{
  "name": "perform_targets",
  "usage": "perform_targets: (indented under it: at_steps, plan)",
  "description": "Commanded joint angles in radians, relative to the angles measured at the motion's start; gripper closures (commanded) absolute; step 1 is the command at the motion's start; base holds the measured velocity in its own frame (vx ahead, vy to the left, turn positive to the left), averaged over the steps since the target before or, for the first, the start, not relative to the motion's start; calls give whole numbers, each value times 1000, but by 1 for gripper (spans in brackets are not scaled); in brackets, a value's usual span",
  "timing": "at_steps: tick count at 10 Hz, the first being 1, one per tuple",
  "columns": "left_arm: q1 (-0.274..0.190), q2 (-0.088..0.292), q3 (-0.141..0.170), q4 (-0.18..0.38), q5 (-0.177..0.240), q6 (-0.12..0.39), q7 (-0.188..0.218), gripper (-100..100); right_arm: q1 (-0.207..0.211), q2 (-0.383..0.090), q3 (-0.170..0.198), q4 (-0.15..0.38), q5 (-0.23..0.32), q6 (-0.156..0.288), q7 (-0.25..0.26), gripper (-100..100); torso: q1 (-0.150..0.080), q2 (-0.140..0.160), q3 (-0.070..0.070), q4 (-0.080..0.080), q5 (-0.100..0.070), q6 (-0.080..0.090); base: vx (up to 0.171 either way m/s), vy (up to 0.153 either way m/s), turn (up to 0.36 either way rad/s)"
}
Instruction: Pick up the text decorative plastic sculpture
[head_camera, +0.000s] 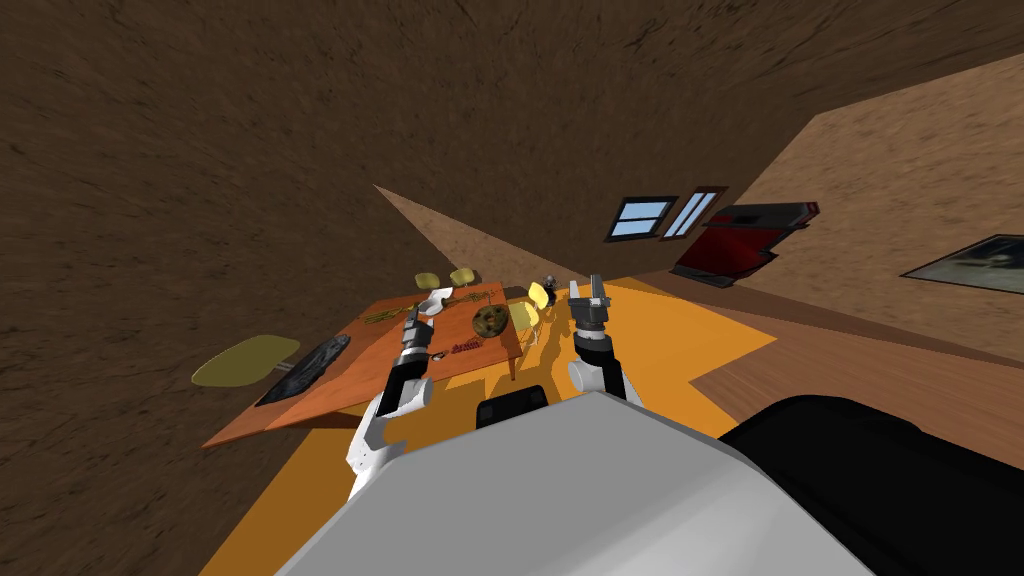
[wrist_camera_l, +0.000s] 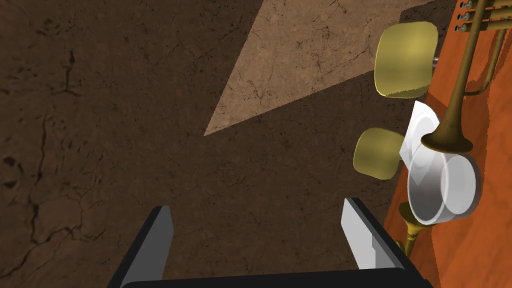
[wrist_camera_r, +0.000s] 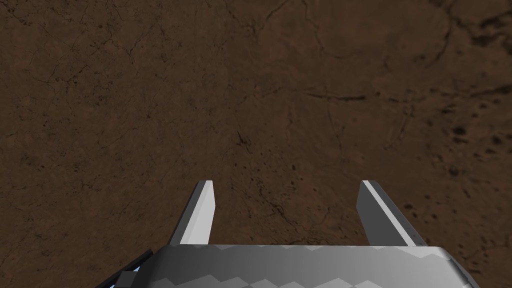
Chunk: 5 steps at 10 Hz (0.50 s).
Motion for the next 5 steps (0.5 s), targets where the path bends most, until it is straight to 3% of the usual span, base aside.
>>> perform_targets:
  at_steps: [1, 3, 4, 5]
  plan:
    - [-42, 5, 0, 50, -5, 50, 6, -100, 0, 0, 0, 0, 0, 0, 0, 0, 0, 0, 0, 0, 0, 0, -27, 83, 15]
    - [-42, 5, 0, 59, -5, 79, 6, -100, 0, 0, 0, 0, 0, 0, 0, 0, 0, 1, 1, 0, 0, 0, -21, 48, 0]
    - [-86, 8, 2, 113, -8, 119, 10, -100, 0, 0, 0, 0, 0, 0, 0, 0, -3, 1, 0, 0, -1, 0, -11, 51, 19]
    - [-86, 8, 2, 113, -8, 139, 10, -100, 0, 0, 0, 0, 0, 0, 0, 0, -2, 0, 0, 0, 0, 0, -16, 56, 2]
